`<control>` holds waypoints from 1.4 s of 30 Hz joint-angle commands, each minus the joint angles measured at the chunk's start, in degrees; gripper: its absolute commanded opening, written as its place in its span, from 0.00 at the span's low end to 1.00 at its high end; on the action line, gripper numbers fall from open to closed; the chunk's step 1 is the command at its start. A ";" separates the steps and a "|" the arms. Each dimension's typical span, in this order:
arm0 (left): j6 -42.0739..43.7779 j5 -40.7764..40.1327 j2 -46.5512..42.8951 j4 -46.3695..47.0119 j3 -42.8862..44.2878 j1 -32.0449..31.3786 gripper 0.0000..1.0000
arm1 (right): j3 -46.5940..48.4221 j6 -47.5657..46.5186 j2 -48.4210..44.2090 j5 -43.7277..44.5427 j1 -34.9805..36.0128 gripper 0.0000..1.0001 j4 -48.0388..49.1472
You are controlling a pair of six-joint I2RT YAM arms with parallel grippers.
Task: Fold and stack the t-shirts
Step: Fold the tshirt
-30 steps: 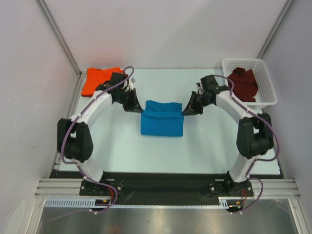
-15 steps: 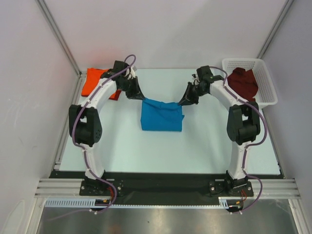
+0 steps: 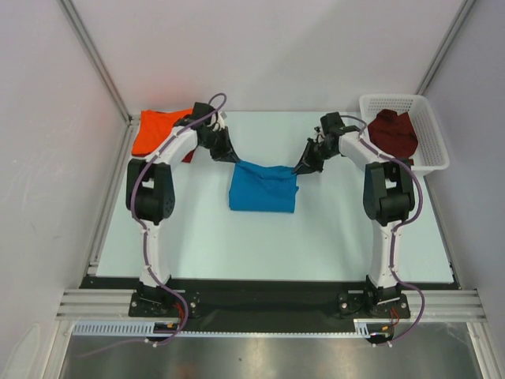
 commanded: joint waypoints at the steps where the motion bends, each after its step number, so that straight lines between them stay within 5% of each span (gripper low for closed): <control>1: -1.55 1.72 0.88 3.70 4.01 0.34 0.00 | 3.64 1.21 2.05 -1.41 -0.73 0.00 2.56; 19: -2.78 -1.71 2.90 3.70 2.34 1.48 0.01 | 10.76 1.83 10.32 -3.17 -1.61 0.04 2.83; 22: -3.57 -1.27 4.22 4.93 3.04 1.66 0.08 | 12.17 1.83 11.20 -3.52 -2.05 0.11 2.65; 29: -4.45 -8.27 -0.31 6.77 1.30 1.92 0.42 | 17.44 1.57 11.38 -3.09 -2.75 0.56 1.25; 33: -4.54 -12.77 -9.47 9.42 -3.71 1.83 0.59 | 20.95 -1.76 8.75 0.77 -2.58 0.59 -2.79; 36: -3.66 -14.89 -15.54 10.03 -7.40 1.39 0.59 | 22.98 -5.97 6.73 5.60 -2.14 0.59 -8.41; 42: -5.41 -3.58 -18.10 14.15 -13.83 0.08 0.26 | 19.65 -7.40 3.30 6.58 2.07 0.36 -9.75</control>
